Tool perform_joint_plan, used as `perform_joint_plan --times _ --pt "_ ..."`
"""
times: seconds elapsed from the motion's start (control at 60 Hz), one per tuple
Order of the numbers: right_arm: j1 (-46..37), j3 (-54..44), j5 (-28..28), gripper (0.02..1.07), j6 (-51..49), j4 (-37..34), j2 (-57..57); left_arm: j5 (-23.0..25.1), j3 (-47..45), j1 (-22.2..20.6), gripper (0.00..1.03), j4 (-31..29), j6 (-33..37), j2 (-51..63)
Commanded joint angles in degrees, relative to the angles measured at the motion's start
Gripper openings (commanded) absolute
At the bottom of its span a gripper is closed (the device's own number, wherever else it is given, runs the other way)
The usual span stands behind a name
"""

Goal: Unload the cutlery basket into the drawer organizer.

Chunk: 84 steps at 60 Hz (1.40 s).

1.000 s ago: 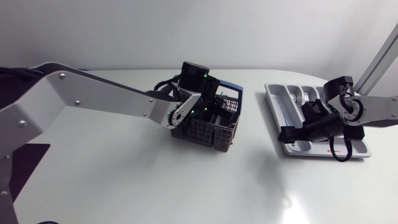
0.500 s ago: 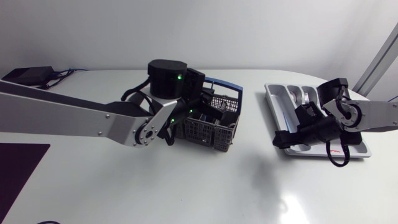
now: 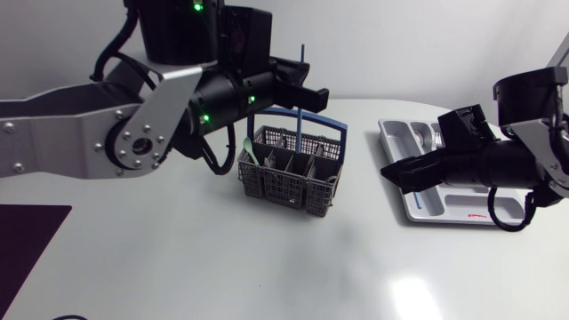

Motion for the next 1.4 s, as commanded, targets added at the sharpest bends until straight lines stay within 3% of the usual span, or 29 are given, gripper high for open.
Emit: perform_joint_plan --times 0.0,0.2,0.333,0.517,0.767,1.067,1.383 --pt "2.1 1.3 -2.3 1.03 0.2 -2.5 -2.5 2.2 2.1 -0.1 0.07 -3.4 -3.9 -0.6" --pt "8.2 5.6 -5.8 1.02 2.5 -4.7 -3.3 13.5 6.7 3.4 0.07 -12.4 -10.8 1.3" --pt "12.8 8.1 -6.7 0.98 3.9 -4.2 -0.4 20.3 8.7 5.4 0.07 -14.7 -14.7 4.1" --pt "18.4 10.6 -7.2 0.87 6.1 -2.4 3.9 24.3 9.9 6.2 0.07 -15.8 -16.8 6.1" --pt "20.2 14.1 -6.9 0.57 6.9 -1.1 9.8 26.1 10.3 6.8 0.07 -16.3 -17.8 6.8" --pt "21.2 14.6 -6.4 0.13 6.8 -0.9 11.5 26.9 10.2 7.0 0.07 -16.2 -17.8 7.4" --pt "22.4 13.3 -6.3 0.07 6.6 -0.8 11.7 26.9 10.3 7.1 0.09 -15.9 -18.1 7.5"
